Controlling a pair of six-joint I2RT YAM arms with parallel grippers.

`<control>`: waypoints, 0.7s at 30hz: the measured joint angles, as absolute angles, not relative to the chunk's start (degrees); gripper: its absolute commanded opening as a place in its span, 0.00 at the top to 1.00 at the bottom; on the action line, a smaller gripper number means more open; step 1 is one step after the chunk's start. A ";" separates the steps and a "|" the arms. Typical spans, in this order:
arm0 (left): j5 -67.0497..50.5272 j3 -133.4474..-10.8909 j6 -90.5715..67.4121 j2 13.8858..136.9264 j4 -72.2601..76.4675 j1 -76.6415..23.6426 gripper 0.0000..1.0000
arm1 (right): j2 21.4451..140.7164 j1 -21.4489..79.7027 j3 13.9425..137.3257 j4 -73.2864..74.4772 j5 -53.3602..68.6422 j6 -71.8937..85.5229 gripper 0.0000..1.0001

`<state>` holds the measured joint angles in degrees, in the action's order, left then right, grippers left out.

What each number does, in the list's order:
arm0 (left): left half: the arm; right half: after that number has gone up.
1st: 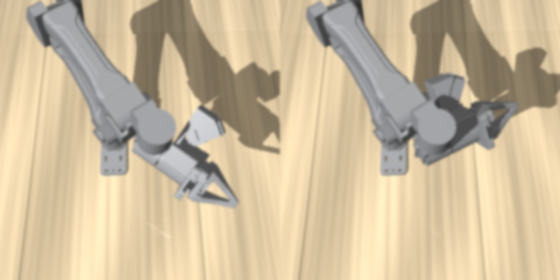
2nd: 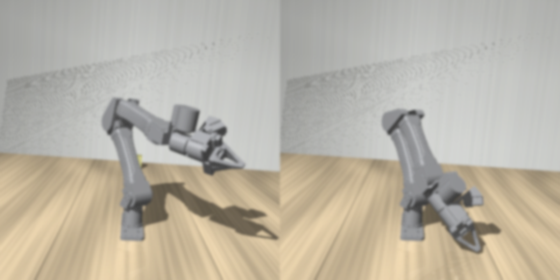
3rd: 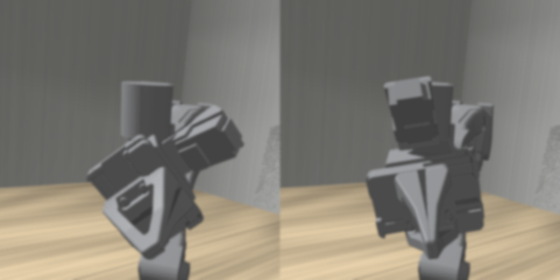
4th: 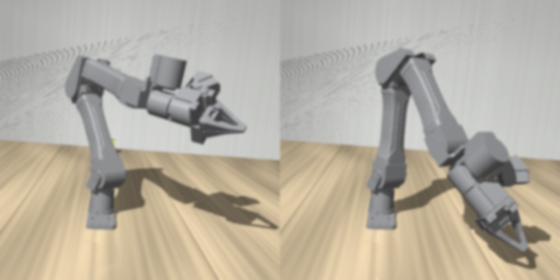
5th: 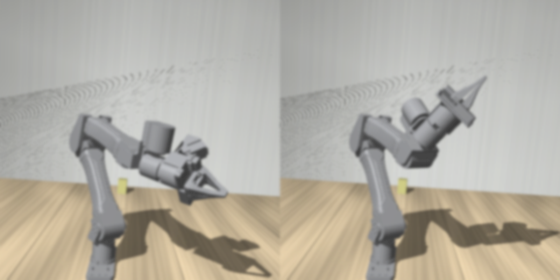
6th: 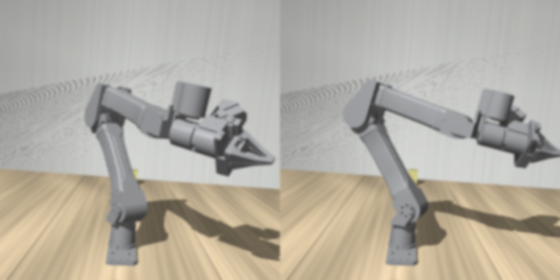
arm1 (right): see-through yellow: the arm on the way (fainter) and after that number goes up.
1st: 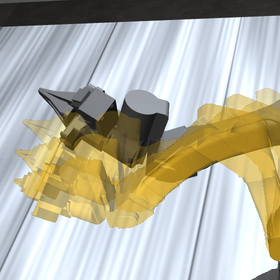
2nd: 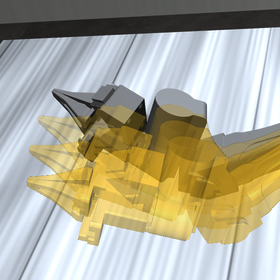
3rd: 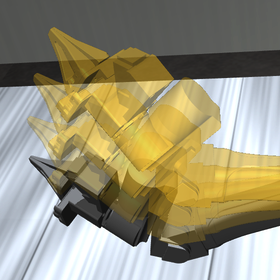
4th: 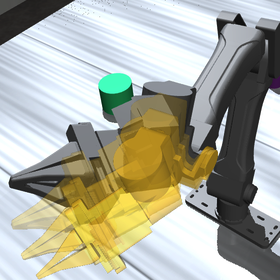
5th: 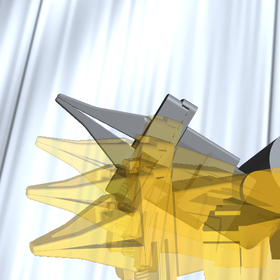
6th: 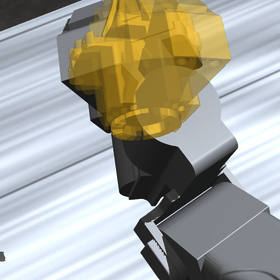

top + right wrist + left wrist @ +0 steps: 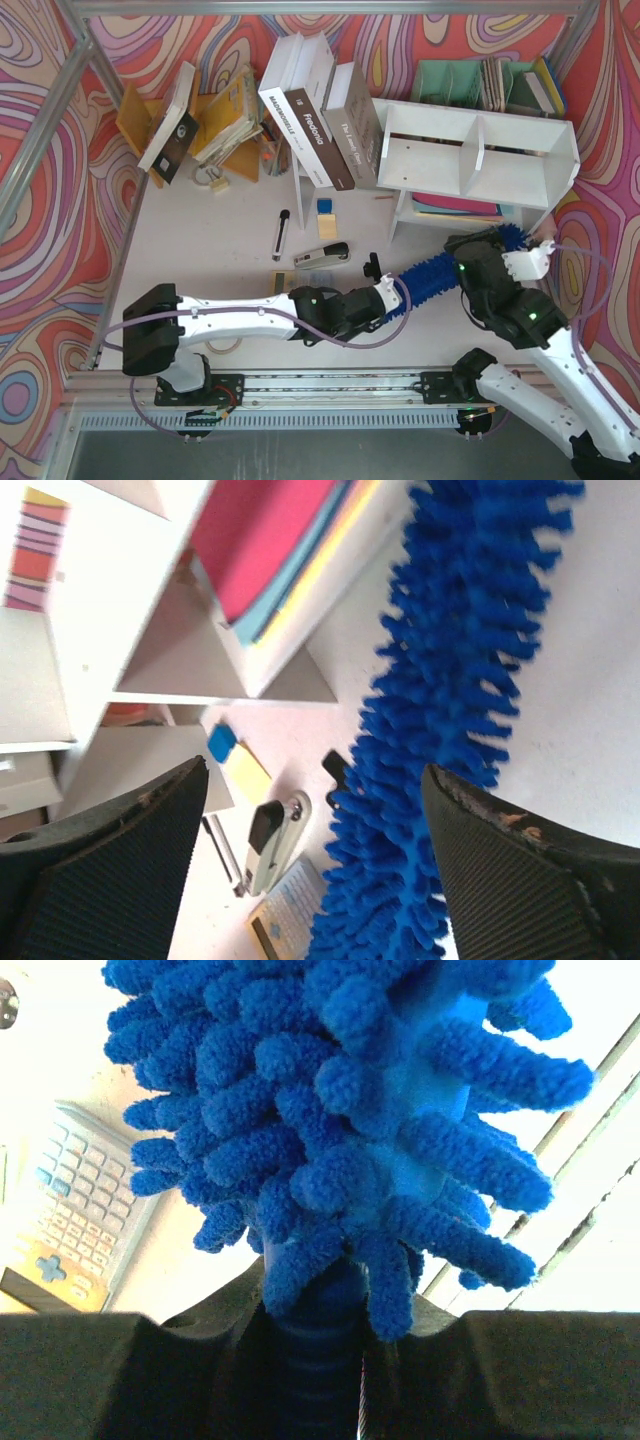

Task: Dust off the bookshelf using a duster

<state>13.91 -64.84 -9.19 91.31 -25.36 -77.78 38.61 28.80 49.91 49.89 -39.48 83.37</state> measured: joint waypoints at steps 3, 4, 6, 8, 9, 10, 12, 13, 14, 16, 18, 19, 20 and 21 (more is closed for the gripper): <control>15.07 -64.90 -9.19 89.91 -27.77 -78.83 1.00 | 37.65 28.80 53.34 49.45 -41.63 77.62 0.16; 15.51 -64.97 -9.19 89.45 -28.56 -79.24 1.00 | 37.45 28.80 54.52 48.66 -42.06 74.85 0.15; 16.32 -65.12 -9.21 88.25 -29.93 -80.20 1.00 | 37.30 28.80 56.75 46.06 -42.24 68.69 0.12; 16.78 -65.28 -9.30 86.65 -30.76 -81.12 1.00 | 37.30 28.80 58.52 42.65 -42.09 62.15 0.09; 16.93 -65.39 -9.43 85.65 -31.18 -81.56 1.00 | 37.32 28.80 59.24 40.75 -41.95 58.57 0.07; 17.17 -65.52 -9.63 84.49 -31.57 -82.04 1.00 | 37.32 28.80 59.92 38.63 -41.85 54.72 0.04; 17.72 -65.95 -10.02 82.06 -32.18 -82.91 1.00 | 37.30 28.80 60.55 34.52 -41.69 47.75 0.01; 18.00 -66.22 -10.17 80.90 -32.27 -83.33 1.00 | 37.23 28.80 60.55 32.56 -41.58 44.64 0.01; 18.17 -66.52 -10.37 79.77 -32.32 -83.70 1.00 | 37.17 28.80 60.27 30.09 -41.54 41.10 0.01; 18.70 -67.26 -10.98 77.56 -32.47 -84.38 1.00 | 36.32 28.80 58.28 23.99 -41.52 34.22 0.01; 19.49 -67.68 -11.66 75.72 -32.49 -84.86 1.00 | 34.37 28.80 54.37 17.39 -41.41 27.66 0.01; 20.05 -67.81 -12.23 75.00 -32.64 -85.03 1.00 | 33.41 28.82 52.58 14.74 -41.28 25.17 0.01; 20.45 -67.83 -12.67 74.52 -32.93 -85.10 1.00 | 32.27 28.80 50.52 11.75 -41.01 22.57 0.01; 20.88 -67.81 -13.15 74.24 -33.36 -85.14 1.00 | 31.16 28.80 48.69 9.04 -40.77 20.27 0.01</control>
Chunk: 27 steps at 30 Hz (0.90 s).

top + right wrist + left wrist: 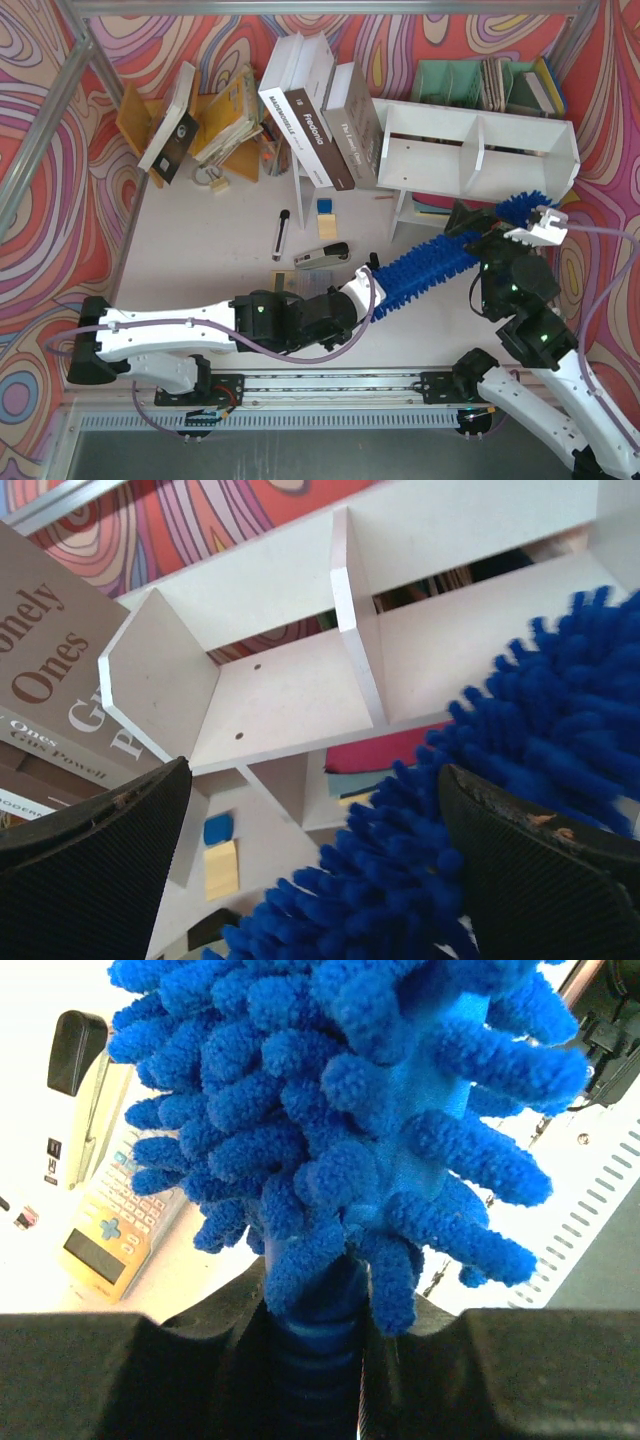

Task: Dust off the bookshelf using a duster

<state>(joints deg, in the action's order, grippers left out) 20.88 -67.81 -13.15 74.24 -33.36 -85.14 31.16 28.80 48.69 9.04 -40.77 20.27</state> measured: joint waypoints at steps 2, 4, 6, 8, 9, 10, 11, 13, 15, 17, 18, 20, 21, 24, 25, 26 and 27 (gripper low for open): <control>21.87 -67.81 -14.39 74.06 -34.22 -85.21 1.00 | 28.84 28.80 45.50 3.99 -39.94 16.29 0.01; 22.90 -67.81 -15.57 73.89 -34.65 -85.34 1.00 | 26.33 28.80 42.78 -0.05 -39.03 13.26 0.01; 24.67 -67.90 -16.95 73.69 -34.94 -85.47 1.00 | 23.99 28.80 40.80 -2.85 -38.52 11.35 0.01; 27.27 -68.53 -18.28 73.69 -35.20 -85.47 1.00 | 22.35 28.80 39.97 -3.66 -38.33 10.68 0.01; 28.64 -69.25 -18.96 73.71 -35.24 -85.45 1.00 | 22.11 28.80 40.16 -3.62 -38.19 10.66 0.01; 29.89 -70.19 -19.46 73.73 -35.29 -85.38 1.00 | 22.15 28.80 40.77 -3.18 -37.93 10.76 0.01; 30.81 -71.24 -19.81 73.89 -35.38 -85.25 1.00 | 22.52 28.80 41.76 -2.37 -37.63 10.94 0.01; 32.05 -73.69 -20.53 74.74 -35.40 -84.79 1.00 | 23.90 28.80 44.80 -0.56 -36.60 10.94 0.01; 33.36 -75.59 -21.04 75.88 -34.98 -84.16 1.00 | 25.41 28.80 47.94 0.89 -35.73 10.66 0.01; 34.68 -77.19 -21.21 77.21 -34.76 -83.57 1.00 | 26.00 28.80 49.36 1.15 -34.85 9.87 0.01; 35.24 -77.80 -21.21 77.84 -34.68 -83.40 1.00 | 25.91 28.80 49.25 1.30 -34.54 9.58 0.01; 36.18 -78.74 -21.08 78.83 -34.68 -83.24 1.00 | 25.74 28.80 48.42 1.61 -34.06 9.21 0.01; 36.73 -79.33 -20.97 79.22 -34.79 -83.24 1.00 | 25.65 28.80 47.83 1.69 -33.71 9.15 0.01; 38.46 -81.65 -20.75 79.90 -34.98 -83.13 1.00 | 25.63 28.80 47.00 2.42 -32.77 8.73 0.01; 39.09 -82.39 -20.78 79.88 -34.96 -83.07 1.00 | 25.63 28.80 47.00 2.48 -32.69 8.54 0.01; 39.72 -82.98 -20.78 79.77 -34.87 -82.98 1.00 | 25.61 28.80 46.98 2.44 -32.71 8.36 0.01; 40.36 -83.37 -20.88 79.70 -34.52 -82.91 1.00 | 25.56 28.80 46.98 2.46 -32.71 8.32 0.01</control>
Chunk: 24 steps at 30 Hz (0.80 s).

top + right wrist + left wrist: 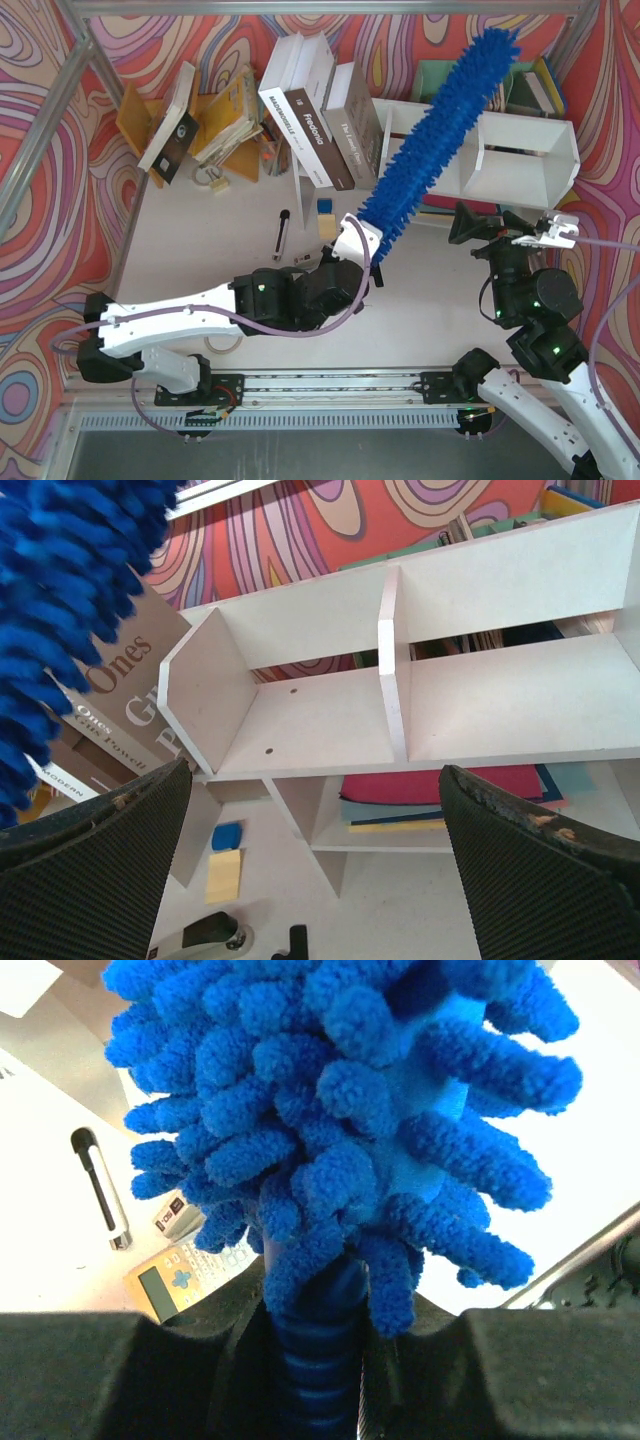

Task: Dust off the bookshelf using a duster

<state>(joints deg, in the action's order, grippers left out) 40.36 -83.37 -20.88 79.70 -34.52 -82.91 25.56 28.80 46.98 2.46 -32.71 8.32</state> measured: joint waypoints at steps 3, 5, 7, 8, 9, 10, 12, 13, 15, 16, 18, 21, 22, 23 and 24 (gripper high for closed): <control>43.22 -84.18 -23.03 79.42 -34.35 -82.81 1.00 | 25.56 28.80 46.98 2.50 -32.69 8.34 0.01; 44.91 -84.31 -25.56 79.31 -34.68 -82.74 1.00 | 25.52 28.80 46.98 2.55 -32.73 8.34 0.01; 46.06 -84.44 -28.18 79.29 -35.20 -82.48 1.00 | 25.41 28.80 46.98 2.55 -32.77 8.32 0.01; 46.46 -84.71 -29.30 79.29 -35.64 -82.37 1.00 | 25.32 28.80 46.98 2.55 -32.86 8.32 0.01; 46.70 -85.06 -30.44 79.29 -36.32 -82.21 1.00 | 25.21 28.80 46.96 2.55 -32.91 8.34 0.01; 46.83 -85.71 -31.62 79.31 -37.17 -81.95 1.00 | 25.15 28.80 46.96 2.52 -32.95 8.34 0.01; 46.81 -86.98 -33.82 79.35 -38.52 -81.41 1.00 | 25.15 28.80 46.94 2.55 -32.95 8.34 0.01; 46.83 -87.68 -35.14 79.42 -39.31 -80.95 1.00 | 25.15 28.80 46.94 2.61 -32.95 8.34 0.01; 47.13 -88.77 -38.17 79.68 -40.62 -79.66 1.00 | 25.15 28.80 46.94 2.68 -32.99 8.36 0.01; 47.11 -89.14 -39.81 79.88 -41.36 -78.76 1.00 | 25.15 28.80 46.94 2.72 -33.08 8.36 0.01; 46.35 -89.38 -42.46 80.40 -42.59 -76.82 1.00 | 25.15 28.80 46.94 3.01 -33.45 8.36 0.01; 44.62 -89.43 -43.79 81.82 -42.76 -75.90 1.00 | 25.15 28.80 46.94 3.14 -34.09 8.36 0.01; 43.72 -89.56 -44.31 82.63 -42.92 -75.88 1.00 | 25.15 28.80 46.94 3.14 -34.28 8.36 0.01; 42.70 -89.95 -44.80 83.77 -43.31 -75.88 1.00 | 25.15 28.80 46.92 3.14 -34.48 8.38 0.01; 41.74 -90.43 -45.12 84.95 -43.68 -75.83 1.00 | 25.15 28.80 46.89 3.18 -34.57 8.38 0.01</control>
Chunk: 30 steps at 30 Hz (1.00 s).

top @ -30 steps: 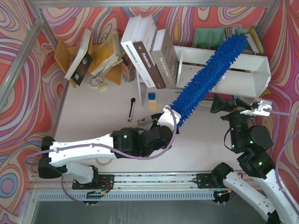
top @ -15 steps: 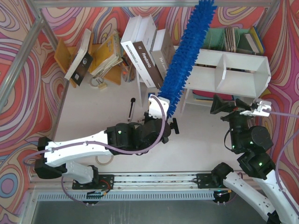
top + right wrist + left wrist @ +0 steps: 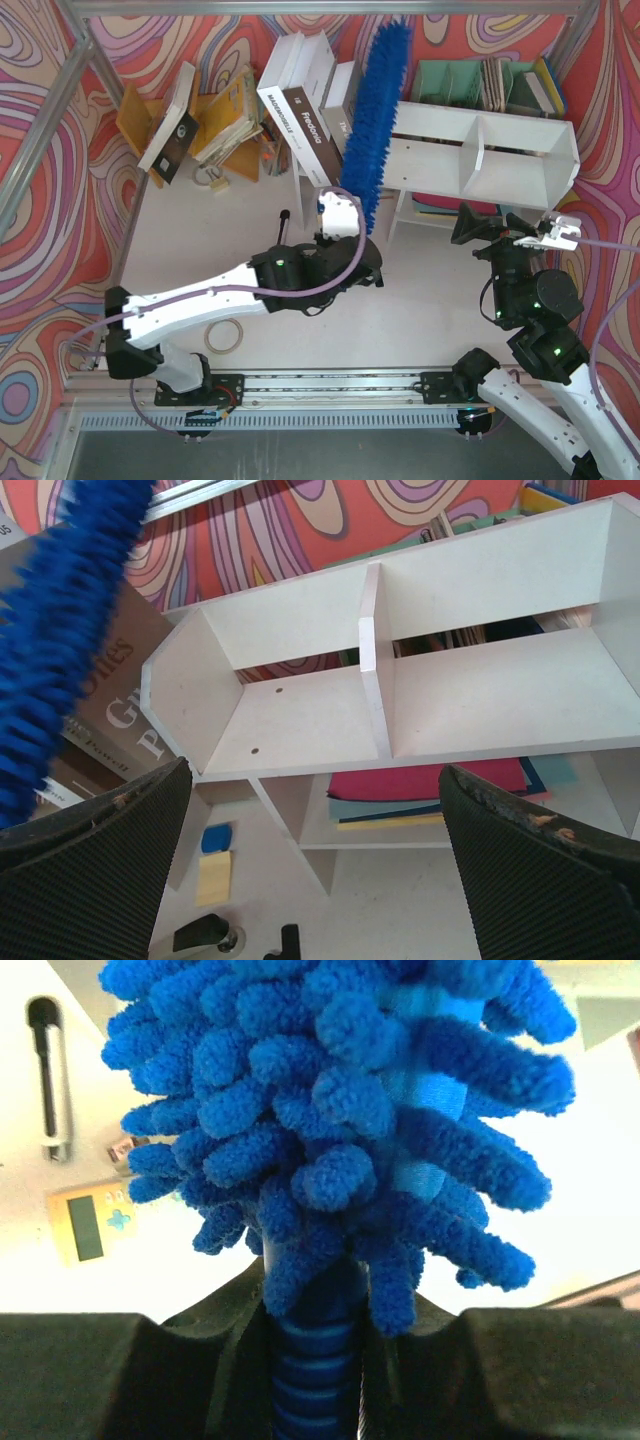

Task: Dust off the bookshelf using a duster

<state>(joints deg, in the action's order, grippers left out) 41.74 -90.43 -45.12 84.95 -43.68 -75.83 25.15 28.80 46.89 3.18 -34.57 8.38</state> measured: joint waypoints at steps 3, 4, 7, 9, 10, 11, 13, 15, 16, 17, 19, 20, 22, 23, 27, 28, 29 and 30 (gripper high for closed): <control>38.30 -91.20 -45.71 88.51 -44.73 -75.70 1.00 | 25.15 28.80 46.89 3.36 -34.87 8.38 0.01; 37.30 -91.20 -45.82 89.41 -45.17 -75.70 1.00 | 25.15 28.80 46.89 3.38 -34.92 8.38 0.01; 35.73 -91.18 -46.37 90.89 -45.74 -75.72 1.00 | 25.15 28.80 46.89 3.44 -34.98 8.38 0.01; 35.57 -91.20 -47.16 90.80 -45.80 -75.70 1.00 | 25.15 28.80 46.89 3.57 -35.11 8.38 0.01; 35.59 -91.20 -47.42 90.74 -45.87 -75.70 1.00 | 25.15 28.80 46.89 3.64 -35.14 8.38 0.01; 35.64 -91.20 -47.64 90.67 -46.06 -75.70 1.00 | 25.15 28.80 46.89 3.73 -35.20 8.38 0.01; 36.05 -91.18 -47.83 90.48 -46.52 -75.70 1.00 | 25.15 28.80 46.89 3.73 -35.35 8.40 0.01; 36.73 -91.15 -47.83 89.73 -46.94 -75.70 1.00 | 25.15 28.80 46.89 3.73 -35.40 8.40 0.01; 37.15 -91.09 -47.86 89.03 -47.09 -75.70 1.00 | 25.15 28.80 46.89 3.73 -35.42 8.43 0.01; 37.58 -91.00 -47.86 88.18 -47.20 -75.68 1.00 | 25.15 28.80 46.89 3.73 -35.51 8.43 0.01; 38.28 -90.89 -47.81 86.28 -47.18 -75.57 1.00 | 25.15 28.80 46.89 3.73 -35.55 8.54 0.01; 38.61 -90.89 -47.81 85.30 -47.00 -75.46 1.00 | 25.15 28.80 46.89 3.73 -35.55 8.62 0.01; 38.89 -90.89 -47.77 83.66 -46.57 -75.31 1.00 | 25.15 28.80 46.87 3.73 -35.55 8.80 0.01; 39.00 -90.89 -47.75 83.18 -46.37 -75.31 1.00 | 25.15 28.80 46.87 3.73 -35.57 8.82 0.01; 38.98 -90.85 -47.75 83.09 -45.69 -75.22 1.00 | 25.15 28.80 46.87 3.75 -35.77 8.86 0.01; 38.89 -90.78 -47.77 83.20 -45.52 -75.16 1.00 | 25.15 28.80 46.87 3.75 -35.81 8.88 0.02; 38.68 -90.59 -47.79 83.31 -45.19 -75.07 1.00 | 25.15 28.80 46.85 3.75 -35.83 8.91 0.01; 38.44 -90.39 -47.79 83.55 -44.86 -74.96 1.00 | 25.15 28.80 46.87 3.75 -35.92 8.97 0.01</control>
<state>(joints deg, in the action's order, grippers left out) 38.44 -90.39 -47.79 83.55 -44.86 -74.96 25.15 28.80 46.87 3.75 -35.92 8.97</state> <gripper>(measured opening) 0.344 0.987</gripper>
